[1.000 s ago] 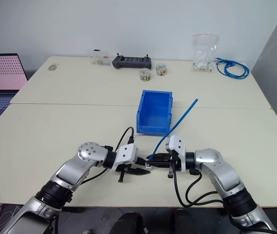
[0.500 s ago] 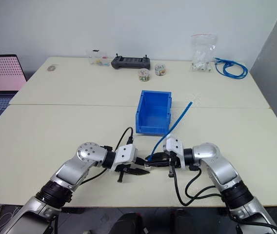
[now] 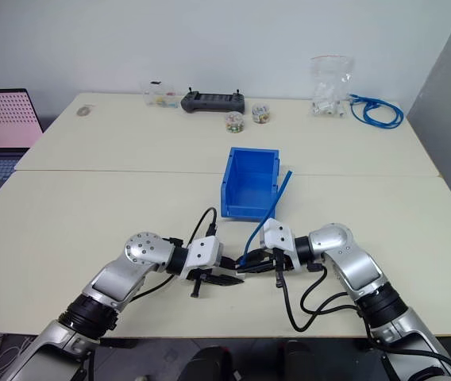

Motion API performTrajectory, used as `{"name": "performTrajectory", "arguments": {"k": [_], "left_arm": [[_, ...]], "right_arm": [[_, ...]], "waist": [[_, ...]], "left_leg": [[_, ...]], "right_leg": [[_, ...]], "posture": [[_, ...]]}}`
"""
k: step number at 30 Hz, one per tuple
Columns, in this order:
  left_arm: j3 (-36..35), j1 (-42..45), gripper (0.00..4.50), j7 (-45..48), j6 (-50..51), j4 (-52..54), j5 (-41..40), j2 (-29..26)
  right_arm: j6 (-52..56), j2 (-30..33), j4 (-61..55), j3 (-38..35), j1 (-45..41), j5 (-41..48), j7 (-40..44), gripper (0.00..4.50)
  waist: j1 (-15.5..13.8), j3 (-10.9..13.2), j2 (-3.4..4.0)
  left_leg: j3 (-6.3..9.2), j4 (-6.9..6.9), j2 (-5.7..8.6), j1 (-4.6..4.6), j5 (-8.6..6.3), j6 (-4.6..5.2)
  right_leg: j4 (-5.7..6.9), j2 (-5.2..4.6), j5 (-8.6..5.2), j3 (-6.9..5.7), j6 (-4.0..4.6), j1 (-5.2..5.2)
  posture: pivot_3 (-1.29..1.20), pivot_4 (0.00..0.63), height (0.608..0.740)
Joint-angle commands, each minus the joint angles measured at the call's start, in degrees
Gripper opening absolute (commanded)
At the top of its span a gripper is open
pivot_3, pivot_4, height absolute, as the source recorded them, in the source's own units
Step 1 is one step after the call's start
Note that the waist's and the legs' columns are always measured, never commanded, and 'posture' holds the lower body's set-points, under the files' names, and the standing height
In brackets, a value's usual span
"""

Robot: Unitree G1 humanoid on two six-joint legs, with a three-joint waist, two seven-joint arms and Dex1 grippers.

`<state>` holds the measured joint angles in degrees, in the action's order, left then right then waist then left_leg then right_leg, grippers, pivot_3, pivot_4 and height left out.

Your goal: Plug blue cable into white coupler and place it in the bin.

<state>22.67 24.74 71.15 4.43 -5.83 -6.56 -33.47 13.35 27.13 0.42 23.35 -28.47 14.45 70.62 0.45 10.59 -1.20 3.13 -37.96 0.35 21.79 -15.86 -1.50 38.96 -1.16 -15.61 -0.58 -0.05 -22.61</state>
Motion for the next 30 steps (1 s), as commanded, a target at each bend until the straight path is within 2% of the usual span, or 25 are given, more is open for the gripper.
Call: {"name": "performTrajectory", "arguments": {"k": [1,7,13,18,23,25,26,30], "left_arm": [[-0.08,-0.49,0.87,-0.4,0.33,-0.38,1.18,-0.1],[-0.09,-0.34,0.87,-0.42,0.47,-0.53,1.15,0.02],[-0.17,-0.22,0.87,-0.57,0.89,-0.56,1.11,0.39],[-0.47,-0.41,0.87,-1.06,1.02,-0.5,1.35,0.55],[-1.03,-1.13,0.87,-3.1,1.61,-0.32,2.24,0.38],[-1.93,-2.05,1.58,-3.37,0.98,0.44,1.7,-0.14],[-2.28,-2.36,1.71,-3.61,0.76,0.78,1.54,-0.28],[-6.67,-4.4,2.66,-5.46,4.94,6.75,-2.36,-0.85]], "right_arm": [[1.62,-0.29,-0.84,2.33,0.66,-0.63,1.8,0.14],[4.86,0.93,-0.39,5.61,1.59,-2.27,3.84,0.14],[2.67,1.84,4.11,8.65,2.68,-6.44,4.14,0.14],[2.12,1.37,3.86,8.3,3.28,-6.48,3.24,0.14],[4.53,-0.8,-0.59,3.15,3.16,-2.54,-0.95,0.14],[7.17,-1.76,-4.26,-0.56,3.07,0.4,-3.41,0.14],[8.17,-1.95,-5.57,-1.66,3.11,1.37,-4.05,0.14],[14.17,-2.86,-12.62,-6.89,3.43,6.49,-8.12,0.14]], "waist": [[0.0,0.0,0.0],[0.0,-0.03,0.03],[0.01,-0.16,0.09],[0.03,-0.4,0.11],[0.02,-0.46,0.12],[0.02,-0.46,0.12],[0.07,-0.45,0.12],[0.24,-0.34,0.14]], "left_leg": [[0.0,0.0,0.0,0.0,0.0,0.0],[0.0,0.0,0.0,-0.01,0.0,0.0],[0.01,0.01,0.01,-0.15,0.0,0.01],[-0.02,0.07,0.01,-0.42,-0.02,0.03],[-0.02,0.06,0.01,-0.43,-0.02,0.03],[0.0,0.06,0.01,-0.43,-0.02,0.03],[-0.02,0.06,0.01,-0.43,-0.02,0.03],[0.01,0.06,-0.03,-0.32,-0.02,0.02]], "right_leg": [[0.0,0.0,0.0,0.0,0.0,0.0],[0.0,0.0,0.0,0.01,0.0,0.0],[-0.04,0.0,-0.01,-0.02,0.0,0.18],[-0.09,0.0,-0.04,0.01,-0.06,0.44],[-0.09,0.0,-0.04,0.01,-0.05,0.46],[-0.08,-0.01,-0.04,0.01,-0.05,0.46],[-0.06,-0.01,-0.04,0.03,-0.05,0.46],[-0.02,0.0,-0.03,0.02,-0.03,0.3]], "posture": [[0.0,0.15,0.74],[0.0,0.15,0.74],[0.0,0.15,0.74],[0.0,0.15,0.74],[0.0,0.15,0.74],[0.0,0.15,0.74],[0.0,0.15,0.74],[0.0,0.15,0.74]]}}
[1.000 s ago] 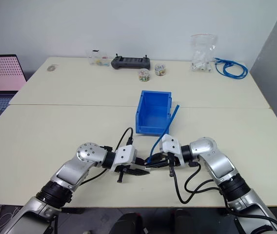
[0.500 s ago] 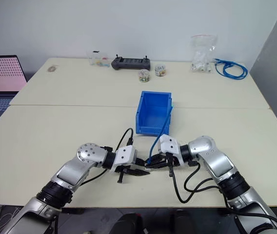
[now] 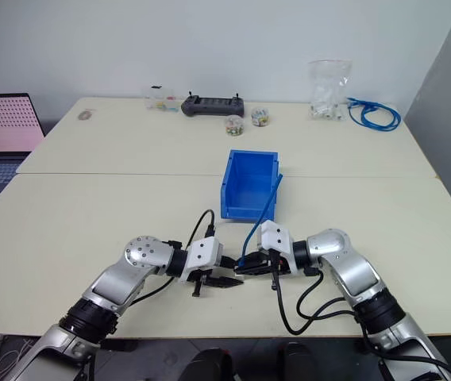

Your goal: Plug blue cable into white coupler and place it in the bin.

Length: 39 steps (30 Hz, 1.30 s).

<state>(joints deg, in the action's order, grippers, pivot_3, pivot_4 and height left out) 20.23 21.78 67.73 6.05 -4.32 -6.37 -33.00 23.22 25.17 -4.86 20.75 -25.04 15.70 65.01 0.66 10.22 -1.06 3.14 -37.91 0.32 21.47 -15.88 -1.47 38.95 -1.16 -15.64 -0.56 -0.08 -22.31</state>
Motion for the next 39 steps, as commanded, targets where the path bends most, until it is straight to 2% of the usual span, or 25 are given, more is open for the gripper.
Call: {"name": "performTrajectory", "arguments": {"k": [1,5,9,14,17,19,20,22,24,26,28,33,35,39], "left_arm": [[-5.33,-2.05,2.86,-2.28,4.38,6.97,-3.43,-1.79],[-12.54,-4.61,3.64,-4.99,11.45,15.18,-8.36,-4.48],[-23.59,-4.39,4.5,-16.1,18.32,22.89,-10.35,-4.63],[-23.82,-1.41,4.5,-20.32,24.82,26.21,-11.98,-3.88],[-22.68,1.41,4.5,-22.34,25.83,24.81,-11.13,-3.13],[-21.85,2.7,4.5,-22.89,25.13,23.33,-10.28,-2.91],[-21.45,3.17,4.5,-22.97,24.84,22.7,-10.04,-2.86],[-20.66,3.94,4.5,-22.77,24.23,21.79,-9.52,-3.05],[-20.4,4.3,4.5,-22.54,23.72,21.22,-9.19,-3.31],[-20.59,4.31,4.5,-22.64,23.45,20.84,-9.19,-3.53],[-21.04,3.84,4.5,-23.01,23.18,20.27,-8.74,-4.07],[-22.22,3.26,4.5,-23.09,23.83,18.79,-8.85,-5.18],[-23.02,3.26,4.5,-23.16,24.17,17.61,-9.09,-5.62],[-25.95,2.6,4.5,-24.77,24.97,14.76,-9.45,-6.44]], "right_arm": [[5.6,-0.95,-8.92,-5.25,0.1,6.24,-3.42,0.14],[11.98,-1.42,-14.85,-11.37,-0.12,11.86,-8.57,0.14],[18.73,-3.72,-11.99,-23.84,-6.85,20.12,-18.03,0.14],[17.31,-6.24,2.26,-23.96,-17.28,16.13,-23.21,0.14],[14.14,-9.46,20.02,-23.0,-28.16,11.03,-27.09,0.14],[11.31,-10.99,31.17,-22.15,-34.25,8.19,-27.21,0.85],[10.33,-11.38,36.39,-21.68,-37.08,6.99,-26.58,0.95],[8.84,-10.31,44.06,-20.32,-41.42,4.44,-23.8,1.46],[8.39,-7.63,46.06,-19.04,-42.56,2.63,-20.44,1.8],[8.48,-5.42,45.7,-18.57,-42.17,1.86,-17.74,2.34],[10.64,-1.7,40.1,-18.34,-38.35,2.14,-14.66,2.84],[15.23,5.89,25.32,-18.53,-28.21,3.05,-11.2,3.82],[14.97,8.73,20.31,-18.51,-24.31,2.47,-10.43,4.43],[18.65,11.83,8.93,-22.2,-16.29,7.64,-8.75,4.47]], "waist": [[0.19,0.05,0.0],[0.33,0.07,-0.03],[0.37,0.26,-0.04],[0.71,0.26,-0.03],[1.02,0.28,-0.04],[1.19,0.29,-0.03],[1.22,0.29,-0.03],[1.17,0.29,-0.03],[1.09,0.29,-0.03],[0.54,0.29,-0.03],[0.29,0.29,-0.04],[-0.21,0.3,-0.04],[-0.25,0.3,-0.03],[0.32,0.31,-0.03]], "left_leg": [[0.03,0.0,-0.01,0.05,0.0,0.0],[0.1,-0.04,-0.02,0.42,0.01,-0.01],[0.1,-0.06,0.01,0.42,0.01,-0.01],[0.06,-0.02,0.03,0.33,0.01,-0.02],[-0.04,-0.01,0.03,0.4,0.01,-0.02],[-0.15,-0.01,0.03,0.47,0.02,-0.03],[-0.18,-0.01,0.03,0.48,0.02,-0.03],[-0.23,0.05,0.01,0.59,0.02,-0.03],[-0.25,0.05,0.0,0.72,0.02,-0.03],[-0.2,-0.03,0.01,1.15,0.03,-0.03],[-0.26,-0.13,0.08,1.46,0.04,-0.05],[-0.32,-0.13,0.07,1.49,0.02,-0.03],[-0.3,-0.1,0.06,1.45,0.02,-0.02],[-0.26,-0.13,-0.02,1.28,0.03,-0.01]], "right_leg": [[0.0,0.0,0.01,-0.02,0.02,-0.04],[0.03,-0.01,0.02,-0.05,0.04,-0.37],[0.02,-0.04,0.02,-0.04,0.03,-0.36],[0.02,-0.04,0.03,-0.04,0.03,-0.31],[0.06,-0.03,0.04,0.02,0.05,-0.41],[0.13,-0.03,0.06,0.1,0.07,-0.56],[0.15,-0.03,0.06,0.11,0.08,-0.63],[0.16,-0.02,0.07,0.14,0.09,-0.78],[0.13,-0.02,0.06,0.15,0.1,-0.88],[0.01,-0.1,0.06,0.0,0.09,-1.06],[-0.02,-0.2,0.07,0.01,0.08,-1.28],[-0.11,-0.24,0.06,0.02,0.05,-1.25],[-0.02,-0.23,0.06,-0.01,0.05,-1.27],[0.13,-0.12,0.07,-0.02,0.08,-1.21]], "posture": [[0.0,0.15,0.74],[0.0,0.15,0.74],[0.0,0.15,0.74],[0.0,0.15,0.74],[0.0,0.15,0.74],[0.0,0.15,0.74],[0.0,0.15,0.74],[0.0,0.15,0.74],[0.0,0.15,0.74],[0.0,0.15,0.74],[0.0,0.15,0.74],[0.0,0.15,0.74],[0.0,0.15,0.74],[0.0,0.15,0.74]]}}
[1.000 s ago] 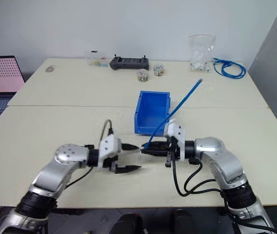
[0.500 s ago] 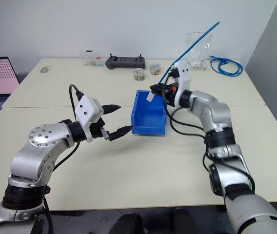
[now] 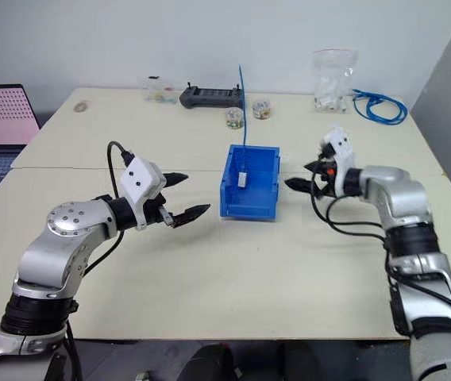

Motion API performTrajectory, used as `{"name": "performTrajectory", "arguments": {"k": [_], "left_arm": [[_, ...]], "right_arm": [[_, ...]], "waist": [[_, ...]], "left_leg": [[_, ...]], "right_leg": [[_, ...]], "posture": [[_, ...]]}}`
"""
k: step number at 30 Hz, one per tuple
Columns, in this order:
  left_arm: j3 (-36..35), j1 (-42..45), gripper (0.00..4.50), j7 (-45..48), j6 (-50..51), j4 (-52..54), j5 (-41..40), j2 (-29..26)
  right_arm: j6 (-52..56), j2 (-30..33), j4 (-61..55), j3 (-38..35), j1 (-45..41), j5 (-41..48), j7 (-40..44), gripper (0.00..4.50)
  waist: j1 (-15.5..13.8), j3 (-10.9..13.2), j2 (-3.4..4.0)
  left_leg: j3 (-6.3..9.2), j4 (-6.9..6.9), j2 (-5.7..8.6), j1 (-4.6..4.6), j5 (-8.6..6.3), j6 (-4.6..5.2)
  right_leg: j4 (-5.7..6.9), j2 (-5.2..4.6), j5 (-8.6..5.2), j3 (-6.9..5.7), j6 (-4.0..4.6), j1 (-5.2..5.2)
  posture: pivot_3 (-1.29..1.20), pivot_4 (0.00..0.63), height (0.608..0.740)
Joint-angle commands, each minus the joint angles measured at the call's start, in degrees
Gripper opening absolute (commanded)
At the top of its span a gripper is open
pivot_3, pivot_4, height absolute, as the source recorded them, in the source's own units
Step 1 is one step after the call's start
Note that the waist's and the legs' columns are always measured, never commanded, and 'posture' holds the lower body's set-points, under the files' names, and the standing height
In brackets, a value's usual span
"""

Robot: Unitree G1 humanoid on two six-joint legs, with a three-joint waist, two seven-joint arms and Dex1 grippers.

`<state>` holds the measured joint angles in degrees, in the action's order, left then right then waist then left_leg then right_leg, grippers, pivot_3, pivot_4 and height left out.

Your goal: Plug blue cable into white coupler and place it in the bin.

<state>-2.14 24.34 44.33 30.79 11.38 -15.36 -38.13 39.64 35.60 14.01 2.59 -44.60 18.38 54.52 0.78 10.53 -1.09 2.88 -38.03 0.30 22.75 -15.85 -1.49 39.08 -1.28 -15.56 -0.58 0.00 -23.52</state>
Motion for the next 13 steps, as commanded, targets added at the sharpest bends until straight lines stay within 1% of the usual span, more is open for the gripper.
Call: {"name": "performTrajectory", "arguments": {"k": [1,4,7,13], "left_arm": [[-4.01,-0.22,4.5,-1.62,-0.18,-1.35,-0.2,-1.52],[-6.42,-1.58,4.5,-4.0,-0.66,-1.28,0.3,-1.62],[-9.52,-2.09,4.5,-4.85,1.64,-1.09,-2.33,-1.5],[-10.64,-2.26,4.5,-4.88,3.21,-0.98,-4.09,-1.75]], "right_arm": [[2.86,1.59,-12.18,-5.0,4.82,6.23,1.82,4.47],[4.66,1.39,-20.15,-8.78,10.68,10.41,0.5,4.47],[6.61,1.52,-26.08,-11.27,15.14,13.5,-1.37,4.47],[5.91,2.58,-26.31,-11.66,15.69,13.84,-2.33,4.47]], "waist": [[0.35,0.0,0.0],[0.72,0.0,0.0],[0.69,0.0,-0.01],[0.67,0.0,-0.01]], "left_leg": [[0.01,0.0,-0.02,-0.02,0.0,0.0],[0.1,0.0,-0.06,-0.09,0.01,0.0],[0.09,-0.03,-0.05,-0.08,0.01,0.0],[0.06,-0.08,0.01,-0.12,0.02,-0.01]], "right_leg": [[0.01,0.03,0.02,-0.01,0.02,0.01],[0.04,0.07,0.02,-0.06,0.03,0.09],[0.01,0.06,0.03,-0.04,0.0,0.12],[-0.01,0.02,0.07,-0.02,-0.07,0.18]], "posture": [[0.0,0.15,0.74],[0.0,0.15,0.74],[0.0,0.15,0.74],[0.0,0.15,0.74]]}}
